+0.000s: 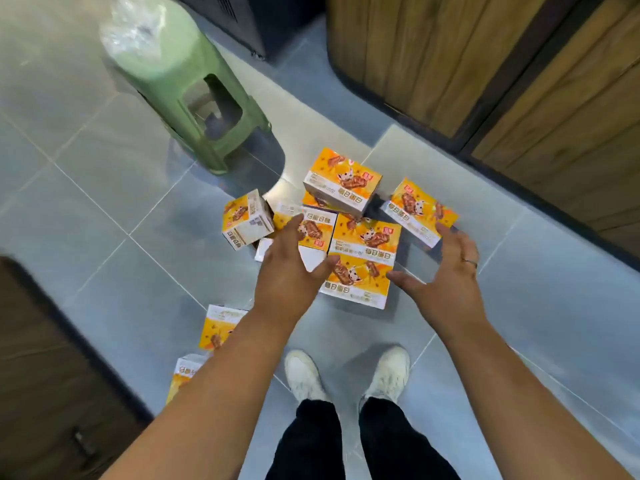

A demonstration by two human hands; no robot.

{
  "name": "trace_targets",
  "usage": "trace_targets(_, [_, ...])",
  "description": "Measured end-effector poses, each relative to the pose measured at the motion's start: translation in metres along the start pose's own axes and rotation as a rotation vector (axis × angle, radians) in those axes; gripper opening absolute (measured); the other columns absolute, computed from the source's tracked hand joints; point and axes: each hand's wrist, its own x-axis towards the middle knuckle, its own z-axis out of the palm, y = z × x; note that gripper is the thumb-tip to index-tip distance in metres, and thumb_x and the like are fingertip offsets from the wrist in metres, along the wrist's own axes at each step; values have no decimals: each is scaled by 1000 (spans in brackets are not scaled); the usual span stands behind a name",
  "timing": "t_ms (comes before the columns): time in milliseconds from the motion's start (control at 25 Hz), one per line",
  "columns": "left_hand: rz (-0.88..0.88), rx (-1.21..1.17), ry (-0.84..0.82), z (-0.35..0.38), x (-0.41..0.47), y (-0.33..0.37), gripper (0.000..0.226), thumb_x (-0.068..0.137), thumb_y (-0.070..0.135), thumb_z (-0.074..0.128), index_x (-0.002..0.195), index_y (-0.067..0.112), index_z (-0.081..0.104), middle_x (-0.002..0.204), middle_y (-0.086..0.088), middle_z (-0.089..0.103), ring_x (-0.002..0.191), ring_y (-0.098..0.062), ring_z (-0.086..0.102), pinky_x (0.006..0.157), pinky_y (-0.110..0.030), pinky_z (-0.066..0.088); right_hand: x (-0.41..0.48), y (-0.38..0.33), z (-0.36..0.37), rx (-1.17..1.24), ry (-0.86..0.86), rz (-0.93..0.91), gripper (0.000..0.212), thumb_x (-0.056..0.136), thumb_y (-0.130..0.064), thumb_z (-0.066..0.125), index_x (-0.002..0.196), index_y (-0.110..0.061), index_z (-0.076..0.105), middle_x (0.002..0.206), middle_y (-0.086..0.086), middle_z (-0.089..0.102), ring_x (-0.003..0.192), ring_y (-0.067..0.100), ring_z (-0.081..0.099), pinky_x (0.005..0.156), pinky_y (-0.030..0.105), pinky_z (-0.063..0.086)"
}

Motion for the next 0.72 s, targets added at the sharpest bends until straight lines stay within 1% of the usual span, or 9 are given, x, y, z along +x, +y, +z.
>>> trace_targets(80, [-2,7,-28,36,20,-35,73,79,49,73,140,29,40,125,5,60,115,-13,56,90,-33,49,19,29,41,-29,24,41,104,69,-42,82,151,-27,20,159,3,10,146,24,19,109,43,34])
trace_targets(160, [-19,22,-43,75,39,-72,70,80,49,72,140,30,41,114,7,62,105,-10,57,79,-25,44,41,61,89,-24,41,78,104,68,-44,82,151,-27,20,159,3,9,147,23,15,109,46,34])
trace_targets(240, [-30,43,-72,117,56,-108,75,80,50,72,143,30,36,105,8,59,94,-8,56,73,-24,42,62,98,136,-7,54,120,104,67,-46,82,150,-30,21,159,3,7,147,24,16,107,50,39])
trace_targets(280, [-34,64,-88,140,64,-127,77,79,51,72,144,29,34,103,7,58,92,-9,56,72,-25,45,72,116,159,-9,58,140,104,67,-46,82,149,-33,20,159,3,7,147,24,16,105,51,40])
trace_targets(360, [-52,104,-128,178,74,-158,77,80,52,70,143,29,32,107,4,59,94,-12,58,76,-30,51,87,148,197,-26,48,151,104,68,-46,82,149,-34,19,159,4,7,147,24,15,103,52,41])
trace_targets(520, [-80,209,-250,265,88,-231,70,83,56,65,141,34,34,126,4,59,110,-18,61,84,-34,51,117,219,273,-77,-3,197,106,70,-47,80,151,-36,13,160,6,5,147,28,13,107,49,35])
trace_targets(600, [-116,272,-286,298,91,-263,73,83,59,62,143,36,28,131,1,56,113,-23,59,85,-38,51,127,247,305,-91,-25,207,108,69,-47,81,151,-36,12,159,8,6,145,30,17,107,48,35])
trace_targets(680, [-183,351,-332,323,96,-288,82,81,63,61,146,38,18,129,-6,53,114,-28,57,87,-41,50,137,269,331,-134,-61,239,113,67,-50,82,151,-39,8,158,12,6,143,34,24,105,47,38])
trace_targets(720, [-213,344,-366,334,99,-299,87,79,64,63,147,41,13,128,-9,52,114,-31,56,88,-43,51,141,279,344,-165,-94,260,115,66,-52,82,150,-41,4,158,14,6,142,36,26,104,47,38])
